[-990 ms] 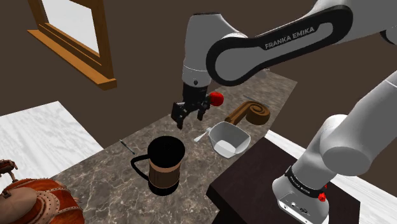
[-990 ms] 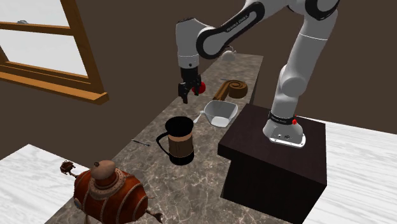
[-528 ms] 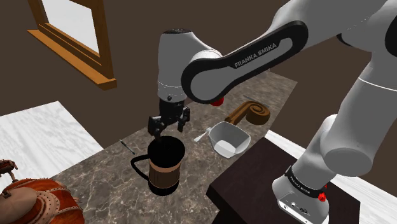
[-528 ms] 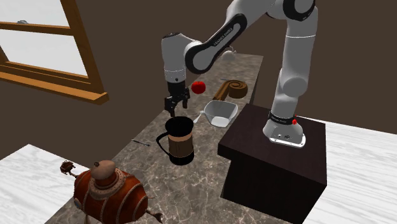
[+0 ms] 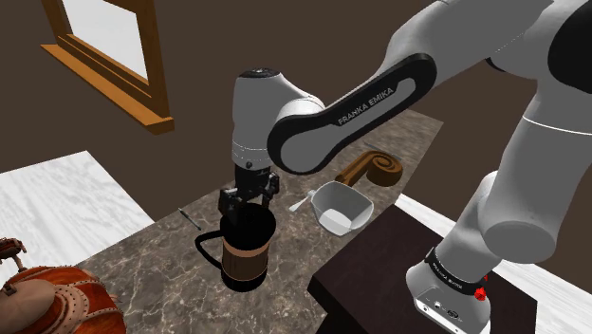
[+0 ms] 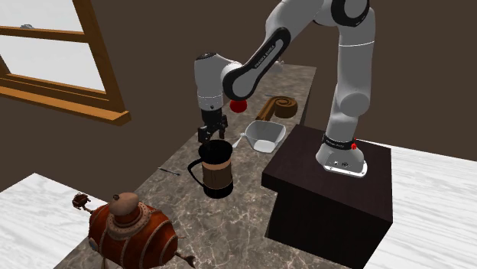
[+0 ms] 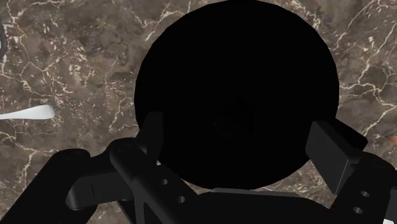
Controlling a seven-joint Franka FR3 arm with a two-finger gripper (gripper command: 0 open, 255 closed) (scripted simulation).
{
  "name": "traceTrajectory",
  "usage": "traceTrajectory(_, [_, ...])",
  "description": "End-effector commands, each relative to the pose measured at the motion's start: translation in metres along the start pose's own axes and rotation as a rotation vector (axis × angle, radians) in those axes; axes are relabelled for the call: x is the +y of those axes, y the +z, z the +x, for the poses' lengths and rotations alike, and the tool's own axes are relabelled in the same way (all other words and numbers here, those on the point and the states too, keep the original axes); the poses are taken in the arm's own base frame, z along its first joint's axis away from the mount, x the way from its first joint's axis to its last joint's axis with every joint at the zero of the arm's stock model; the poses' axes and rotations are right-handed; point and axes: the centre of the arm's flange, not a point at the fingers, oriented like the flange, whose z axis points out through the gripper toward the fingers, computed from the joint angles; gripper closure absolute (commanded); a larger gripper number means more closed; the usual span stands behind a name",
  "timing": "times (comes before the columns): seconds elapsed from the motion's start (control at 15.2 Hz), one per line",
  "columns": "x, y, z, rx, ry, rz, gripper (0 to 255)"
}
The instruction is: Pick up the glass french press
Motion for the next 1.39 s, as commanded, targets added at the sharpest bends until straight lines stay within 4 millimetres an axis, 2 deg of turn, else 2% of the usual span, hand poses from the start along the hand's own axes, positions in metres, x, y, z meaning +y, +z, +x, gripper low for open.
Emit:
traceTrajectory(0.0, [0.0, 0.002, 0.0, 0.0, 0.0, 0.0, 255])
traceTrajectory(0.59, [0.0, 0.002, 0.0, 0.0, 0.0, 0.0, 255])
traceTrajectory(1.32, [-0.001, -0.056, -0.002, 0.0, 0.0, 0.0, 255])
